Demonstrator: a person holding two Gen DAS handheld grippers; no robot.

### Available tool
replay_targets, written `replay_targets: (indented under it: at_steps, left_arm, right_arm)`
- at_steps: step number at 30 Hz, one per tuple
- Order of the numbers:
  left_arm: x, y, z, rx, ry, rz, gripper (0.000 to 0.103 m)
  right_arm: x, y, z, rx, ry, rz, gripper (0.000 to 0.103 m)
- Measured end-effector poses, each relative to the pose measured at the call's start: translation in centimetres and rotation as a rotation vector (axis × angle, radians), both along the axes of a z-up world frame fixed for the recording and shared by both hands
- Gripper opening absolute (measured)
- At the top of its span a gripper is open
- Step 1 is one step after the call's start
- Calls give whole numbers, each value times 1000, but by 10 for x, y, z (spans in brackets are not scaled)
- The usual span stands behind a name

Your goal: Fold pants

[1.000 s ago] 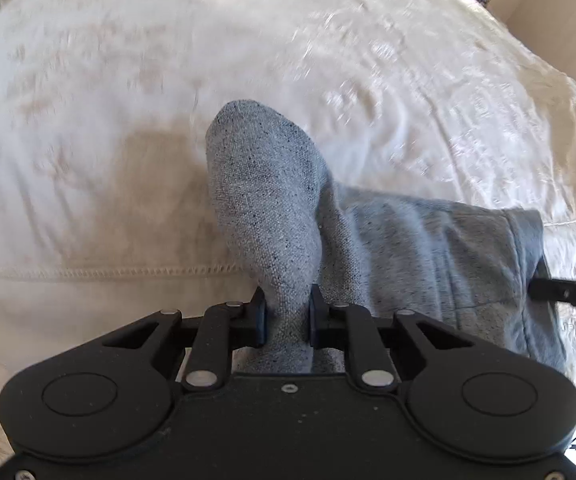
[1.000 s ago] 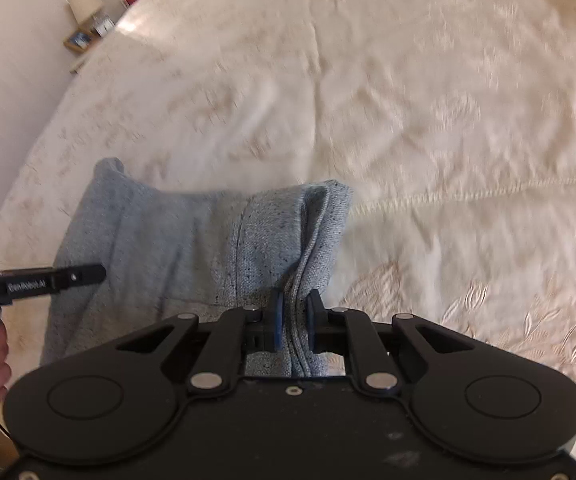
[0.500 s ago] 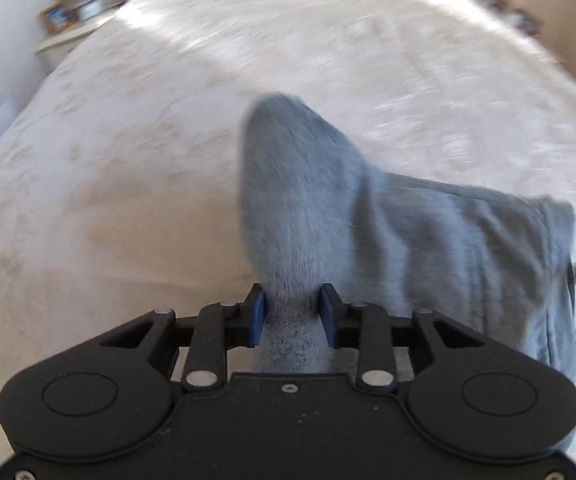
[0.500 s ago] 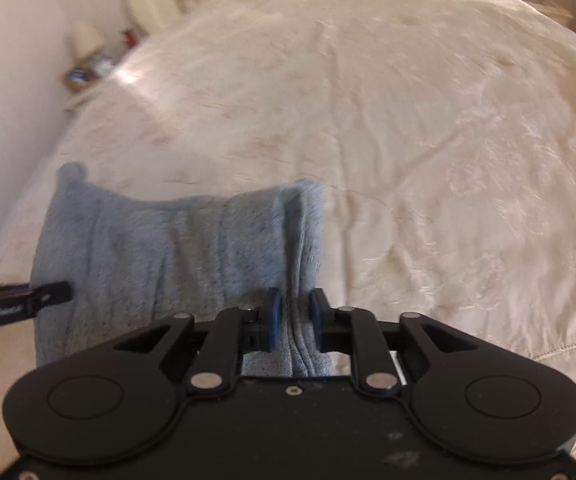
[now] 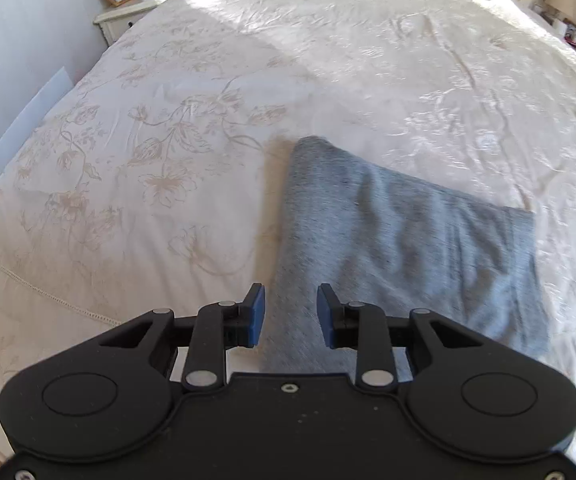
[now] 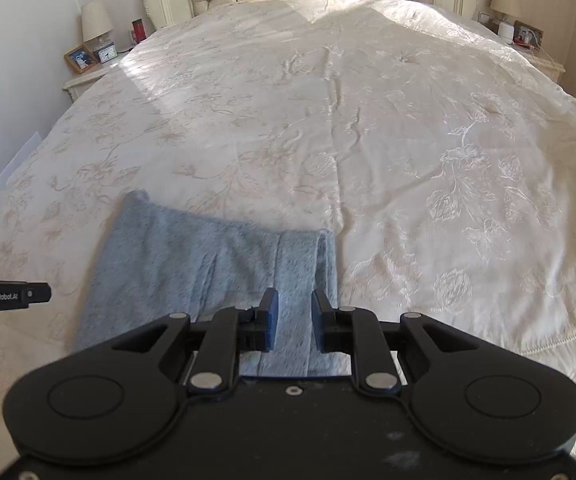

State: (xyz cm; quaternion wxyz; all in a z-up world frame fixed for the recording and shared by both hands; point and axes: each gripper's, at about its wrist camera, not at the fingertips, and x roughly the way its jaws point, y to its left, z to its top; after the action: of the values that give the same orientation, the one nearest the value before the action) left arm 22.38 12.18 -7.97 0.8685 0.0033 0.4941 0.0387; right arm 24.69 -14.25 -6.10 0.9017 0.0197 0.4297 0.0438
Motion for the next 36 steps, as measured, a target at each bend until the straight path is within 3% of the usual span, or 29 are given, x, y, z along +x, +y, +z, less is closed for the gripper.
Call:
replay_targets:
  at_steps: [5, 14, 36]
  left_arm:
    - [-23, -21, 24, 9, -25, -25, 47]
    - [-42, -33, 50, -23, -21, -18, 50]
    - [-54, -34, 52, -20, 18, -4, 50]
  right_arm:
    - [-27, 9, 21, 24, -5, -5, 21]
    - [-51, 24, 55, 28, -43, -23, 27]
    - [-61, 32, 55, -8, -18, -32, 29]
